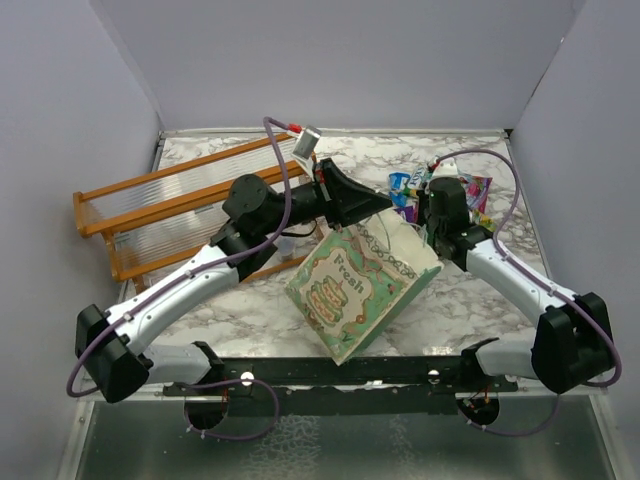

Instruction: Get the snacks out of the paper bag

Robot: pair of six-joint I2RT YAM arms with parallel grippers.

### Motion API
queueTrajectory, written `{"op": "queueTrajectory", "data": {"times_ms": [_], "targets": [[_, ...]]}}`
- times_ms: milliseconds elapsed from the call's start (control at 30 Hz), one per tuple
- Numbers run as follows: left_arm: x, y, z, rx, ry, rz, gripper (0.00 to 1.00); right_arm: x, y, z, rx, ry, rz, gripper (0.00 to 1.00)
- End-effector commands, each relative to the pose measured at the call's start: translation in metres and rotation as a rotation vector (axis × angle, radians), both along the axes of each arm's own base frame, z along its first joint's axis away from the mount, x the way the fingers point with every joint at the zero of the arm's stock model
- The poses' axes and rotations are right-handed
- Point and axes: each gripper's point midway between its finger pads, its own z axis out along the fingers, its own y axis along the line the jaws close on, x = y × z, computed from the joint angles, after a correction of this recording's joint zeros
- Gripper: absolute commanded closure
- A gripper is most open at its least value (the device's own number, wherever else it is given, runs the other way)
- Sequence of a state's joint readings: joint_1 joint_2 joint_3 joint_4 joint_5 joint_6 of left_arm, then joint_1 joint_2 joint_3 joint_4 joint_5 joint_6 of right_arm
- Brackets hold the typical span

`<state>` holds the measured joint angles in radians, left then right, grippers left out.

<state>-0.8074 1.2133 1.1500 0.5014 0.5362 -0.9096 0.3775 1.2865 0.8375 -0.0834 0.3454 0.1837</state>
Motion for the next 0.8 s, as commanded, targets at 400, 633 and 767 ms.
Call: {"op": "queueTrajectory", "data": {"times_ms": [400,633,767], "targets": [[-0.024,-0.041,0.009,-0.07,0.0,-0.2,1.0,0.022,-0.01,0.019,-0.042,-0.015,-0.062,0.95],[-0.025,-0.024,-0.03,-0.029,0.077,-0.129,1.0,0.029,-0.001,0.023,-0.062,-0.022,0.005,0.86],[-0.021,-0.012,-0.05,0.047,0.082,-0.034,1.0,0.031,-0.001,0.022,-0.072,0.0,0.001,0.75]]}}
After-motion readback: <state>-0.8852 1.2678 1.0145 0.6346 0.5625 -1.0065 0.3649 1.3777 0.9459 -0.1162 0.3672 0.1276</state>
